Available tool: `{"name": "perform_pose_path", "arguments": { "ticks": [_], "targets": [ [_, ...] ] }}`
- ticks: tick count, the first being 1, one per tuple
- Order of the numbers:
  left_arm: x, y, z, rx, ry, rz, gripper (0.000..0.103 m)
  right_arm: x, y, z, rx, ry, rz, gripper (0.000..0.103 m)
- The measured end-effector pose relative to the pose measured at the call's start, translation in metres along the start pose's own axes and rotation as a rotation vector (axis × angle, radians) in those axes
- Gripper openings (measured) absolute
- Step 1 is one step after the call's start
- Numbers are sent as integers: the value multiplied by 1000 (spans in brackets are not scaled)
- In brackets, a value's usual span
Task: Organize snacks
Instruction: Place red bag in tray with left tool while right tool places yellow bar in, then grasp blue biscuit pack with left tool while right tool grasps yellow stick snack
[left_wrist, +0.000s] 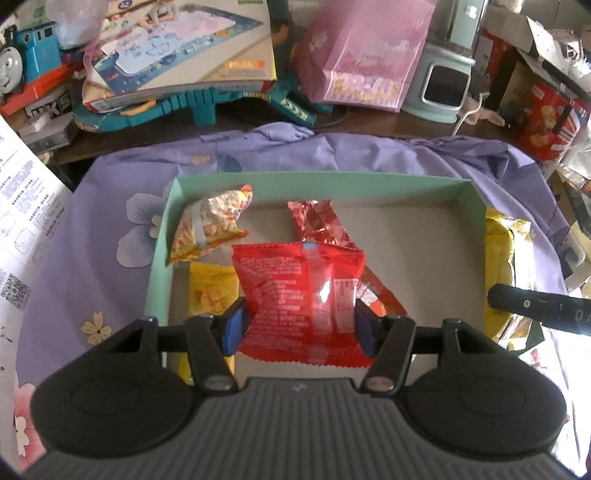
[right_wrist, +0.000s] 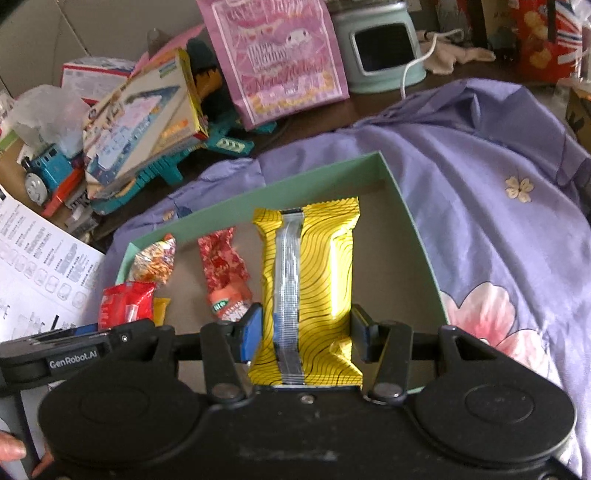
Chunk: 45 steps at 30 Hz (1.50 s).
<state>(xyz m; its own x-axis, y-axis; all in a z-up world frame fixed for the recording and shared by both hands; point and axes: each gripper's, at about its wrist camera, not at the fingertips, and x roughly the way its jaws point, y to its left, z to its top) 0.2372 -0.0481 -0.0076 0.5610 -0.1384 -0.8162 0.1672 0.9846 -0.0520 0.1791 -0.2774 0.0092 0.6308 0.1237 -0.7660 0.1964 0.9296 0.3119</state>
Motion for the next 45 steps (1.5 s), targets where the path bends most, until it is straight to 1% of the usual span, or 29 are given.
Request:
{"name": "perform_pose_path", "arguments": {
  "ticks": [8,10,11,12,13,14,16,19,24,29,33,36,40,45],
  "targets": [
    [23,4,-1,2,36,15,58,20,2,-3,-7,44,-5,49],
    [29,4,-3,3,53,22,60,22,4,-4,-8,52,-6,57],
    [32,4,-4,4,62,30,63,24,5,-5,-13,53,-8,65],
    [34,4,-6,12,71,38,77,24,5,-6,-10,52,-7,89],
    [35,3,-7,21,72,54,99,22,4,-7,0,44,-2,103],
    [34,2,-10,29,61,81,103,19,4,-7,17,21,8,103],
    [31,0,-12,41,48,107,103,15,4,-7,29,20,8,103],
    [28,0,-14,29,62,96,103,11,5,-9,25,15,-2,103],
    [18,-1,-16,24,53,98,103,-2,8,-12,22,3,12,103],
    [-3,-6,-18,24,24,89,103,-24,10,-18,11,-26,16,103],
    [-24,-12,-26,38,0,72,103,-43,9,-25,18,-41,30,103],
    [-36,-18,-38,54,-3,68,103,-57,7,-33,30,-44,39,103],
    [-46,-27,-60,83,13,70,103,-75,1,-48,38,-37,57,103],
    [-51,-36,-91,119,45,65,103,-91,-8,-80,51,-15,60,103]
  ]
}}
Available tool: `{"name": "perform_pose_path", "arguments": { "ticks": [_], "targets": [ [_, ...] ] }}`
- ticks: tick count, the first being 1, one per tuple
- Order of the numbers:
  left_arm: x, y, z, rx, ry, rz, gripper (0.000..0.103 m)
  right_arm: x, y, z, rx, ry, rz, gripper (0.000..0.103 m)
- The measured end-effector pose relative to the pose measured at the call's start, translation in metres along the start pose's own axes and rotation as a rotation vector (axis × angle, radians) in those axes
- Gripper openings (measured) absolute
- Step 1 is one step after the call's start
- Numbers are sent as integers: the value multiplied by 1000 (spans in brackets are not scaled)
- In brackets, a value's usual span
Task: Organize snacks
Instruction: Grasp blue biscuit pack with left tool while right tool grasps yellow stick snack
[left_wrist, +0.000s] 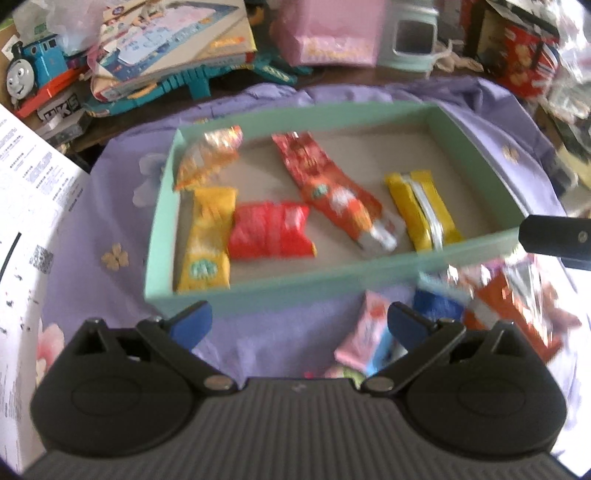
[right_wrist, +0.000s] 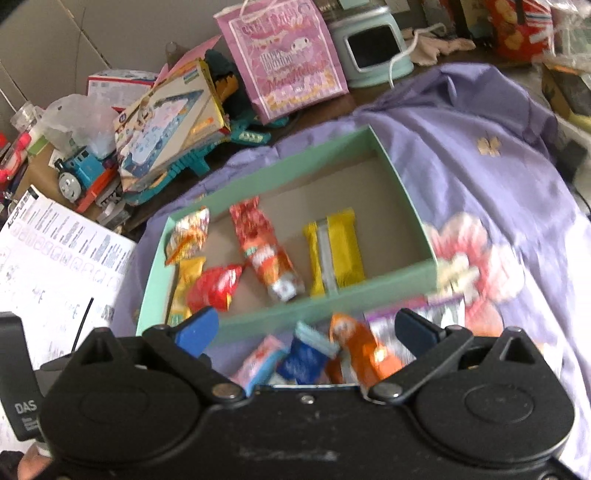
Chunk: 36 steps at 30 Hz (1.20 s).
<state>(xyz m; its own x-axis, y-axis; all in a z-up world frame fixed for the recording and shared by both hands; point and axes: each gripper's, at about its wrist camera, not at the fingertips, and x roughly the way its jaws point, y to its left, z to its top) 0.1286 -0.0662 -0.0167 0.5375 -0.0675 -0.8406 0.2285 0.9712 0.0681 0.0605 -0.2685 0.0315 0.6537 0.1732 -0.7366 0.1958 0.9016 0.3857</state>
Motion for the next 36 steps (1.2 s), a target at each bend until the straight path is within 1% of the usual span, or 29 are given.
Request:
{"name": "perform_pose_path", "arguments": {
  "ticks": [3,6,8,10,11,12,13,14,16,20,21,22,23,24,29,32,34,35,36],
  "targets": [
    [1,-4,-21,8,26,-1,103,-4,-5,-25,-5,36,-16,103],
    [4,1,-37,-8,52,-10,103,-4,-10,-49,-16,73,-44,103],
    [6,5,-46,-20,67,-10,103,-2,-14,-62,1,96,-54,103],
    [7,8,-52,-28,76,-13,103,-4,-17,-75,11,104,-57,91],
    [7,10,-55,-31,78,-13,103,-5,-18,-79,12,105,-59,89],
    [8,11,-59,-33,80,-15,103,-5,-18,-84,16,107,-55,84],
    [9,12,-60,-36,82,-15,103,-5,-18,-88,22,110,-46,77],
    [9,13,-63,-40,84,-16,103,-5,-19,-92,29,114,-38,74],
    [11,15,-65,-50,90,-18,103,-1,-18,-96,30,129,-37,64],
    [12,17,-66,-68,91,-19,103,11,-11,-100,4,137,-65,55],
    [12,17,-65,-70,87,-21,103,14,-11,-100,-2,135,-68,49],
    [11,15,-64,-68,82,-24,103,17,-10,-100,-8,135,-71,40],
    [10,14,-63,-63,77,-26,103,20,-10,-101,-14,137,-75,33],
    [9,11,-61,-55,69,-27,103,22,-9,-101,-17,141,-77,20],
    [8,-6,-49,-1,29,-44,103,12,-16,-102,-11,113,-67,18],
    [7,-23,-41,48,-1,-63,101,7,-25,-103,8,118,-76,18],
    [7,-37,-35,86,-18,-83,94,4,-34,-106,33,123,-64,18],
    [8,-44,-32,102,-21,-96,92,3,-36,-107,43,123,-57,18],
    [9,-51,-30,117,-22,-108,87,2,-38,-107,47,122,-53,18]
  ]
}}
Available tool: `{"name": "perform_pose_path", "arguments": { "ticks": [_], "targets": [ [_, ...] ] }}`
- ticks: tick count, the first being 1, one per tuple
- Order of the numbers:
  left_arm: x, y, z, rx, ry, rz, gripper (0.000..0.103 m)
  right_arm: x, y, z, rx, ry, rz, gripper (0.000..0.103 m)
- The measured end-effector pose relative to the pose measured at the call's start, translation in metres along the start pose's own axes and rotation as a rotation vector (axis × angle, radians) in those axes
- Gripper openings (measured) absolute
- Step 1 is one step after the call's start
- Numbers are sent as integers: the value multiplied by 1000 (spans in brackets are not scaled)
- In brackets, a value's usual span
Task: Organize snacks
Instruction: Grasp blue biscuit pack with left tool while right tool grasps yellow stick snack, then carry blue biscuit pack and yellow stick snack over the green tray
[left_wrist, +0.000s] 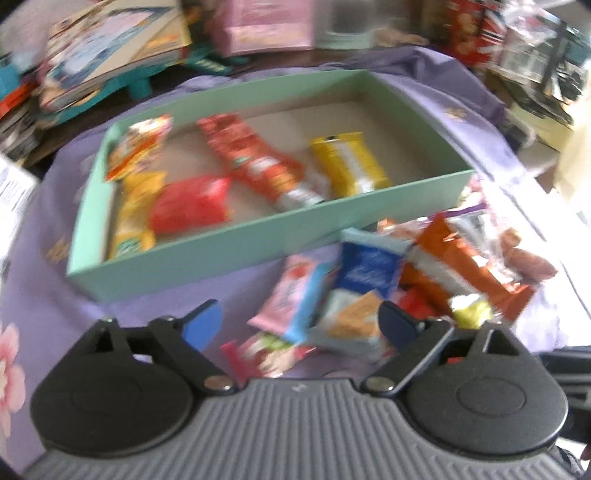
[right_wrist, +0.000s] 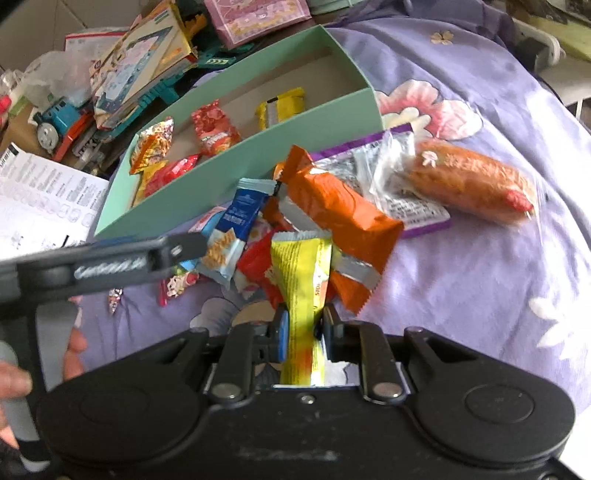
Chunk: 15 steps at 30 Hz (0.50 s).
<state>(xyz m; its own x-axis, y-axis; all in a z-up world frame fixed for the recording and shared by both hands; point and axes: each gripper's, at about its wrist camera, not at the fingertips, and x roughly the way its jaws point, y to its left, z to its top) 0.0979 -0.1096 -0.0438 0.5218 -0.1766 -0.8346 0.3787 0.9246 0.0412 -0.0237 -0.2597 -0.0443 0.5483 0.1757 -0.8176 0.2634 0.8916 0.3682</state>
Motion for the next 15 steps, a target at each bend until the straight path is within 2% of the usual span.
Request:
{"name": "perform_pose_path", "arguments": {
  "ticks": [4,11,12,13,15],
  "targets": [
    [13,-20,9,44,26,-38,65,1,-5,0,10,5,15,18],
    [38,-25,8,17,87,-72,51,4,-11,-2,29,14,47,18],
    [39,-23,9,11,85,-83,42,4,-11,-3,29,13,49,18],
    [39,-21,9,0,87,-94,38,3,-10,-3,28,11,50,18],
    [36,-20,8,1,77,-77,38,2,-8,-4,22,4,53,18]
  ]
}}
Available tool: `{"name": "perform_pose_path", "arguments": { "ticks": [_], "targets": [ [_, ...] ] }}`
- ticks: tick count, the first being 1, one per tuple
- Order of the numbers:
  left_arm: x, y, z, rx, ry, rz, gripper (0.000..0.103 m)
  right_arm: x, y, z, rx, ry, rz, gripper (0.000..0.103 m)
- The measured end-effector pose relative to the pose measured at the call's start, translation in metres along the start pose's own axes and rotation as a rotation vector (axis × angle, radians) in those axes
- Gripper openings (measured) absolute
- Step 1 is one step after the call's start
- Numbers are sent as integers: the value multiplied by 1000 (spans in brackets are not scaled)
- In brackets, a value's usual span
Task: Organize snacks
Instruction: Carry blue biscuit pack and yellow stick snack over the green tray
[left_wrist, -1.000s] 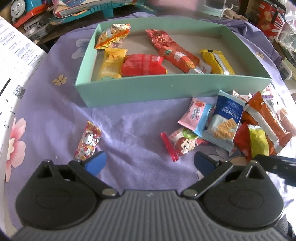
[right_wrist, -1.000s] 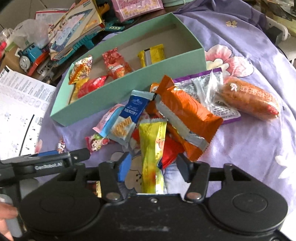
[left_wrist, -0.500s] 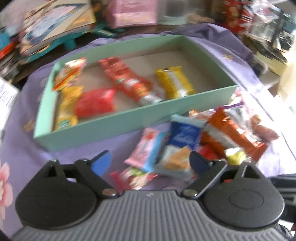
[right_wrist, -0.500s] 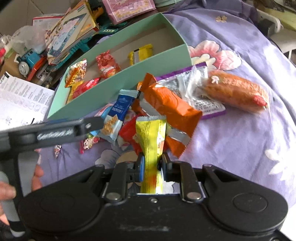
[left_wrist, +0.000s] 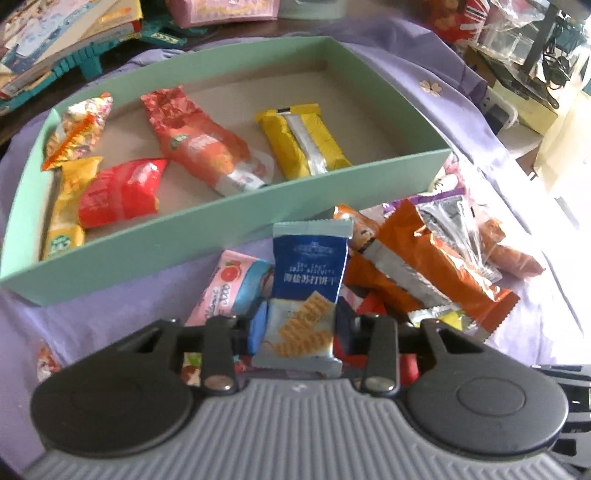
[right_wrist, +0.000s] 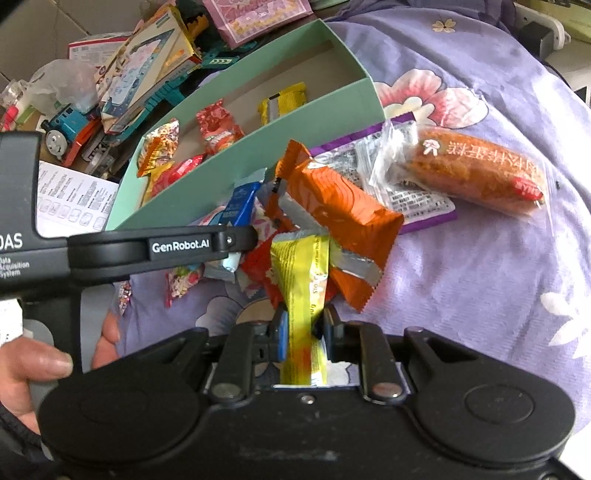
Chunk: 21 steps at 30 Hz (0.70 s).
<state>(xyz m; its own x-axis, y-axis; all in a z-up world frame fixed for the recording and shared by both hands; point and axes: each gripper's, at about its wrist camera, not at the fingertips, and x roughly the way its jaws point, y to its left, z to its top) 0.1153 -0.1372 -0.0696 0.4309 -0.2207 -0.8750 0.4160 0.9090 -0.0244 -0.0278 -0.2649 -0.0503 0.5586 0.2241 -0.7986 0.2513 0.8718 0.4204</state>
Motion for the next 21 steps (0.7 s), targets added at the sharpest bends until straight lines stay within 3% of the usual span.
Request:
{"name": "perform_pose_path", "arguments": {
  "ticks": [11,21],
  "targets": [
    [-45,28,-6,-74,-48,-11,38,-22,19,15,-8,-48,54,18],
    [-82,62,43,-144,-172,11,38,-50,33,87,-45,-187,36,18]
  ]
}}
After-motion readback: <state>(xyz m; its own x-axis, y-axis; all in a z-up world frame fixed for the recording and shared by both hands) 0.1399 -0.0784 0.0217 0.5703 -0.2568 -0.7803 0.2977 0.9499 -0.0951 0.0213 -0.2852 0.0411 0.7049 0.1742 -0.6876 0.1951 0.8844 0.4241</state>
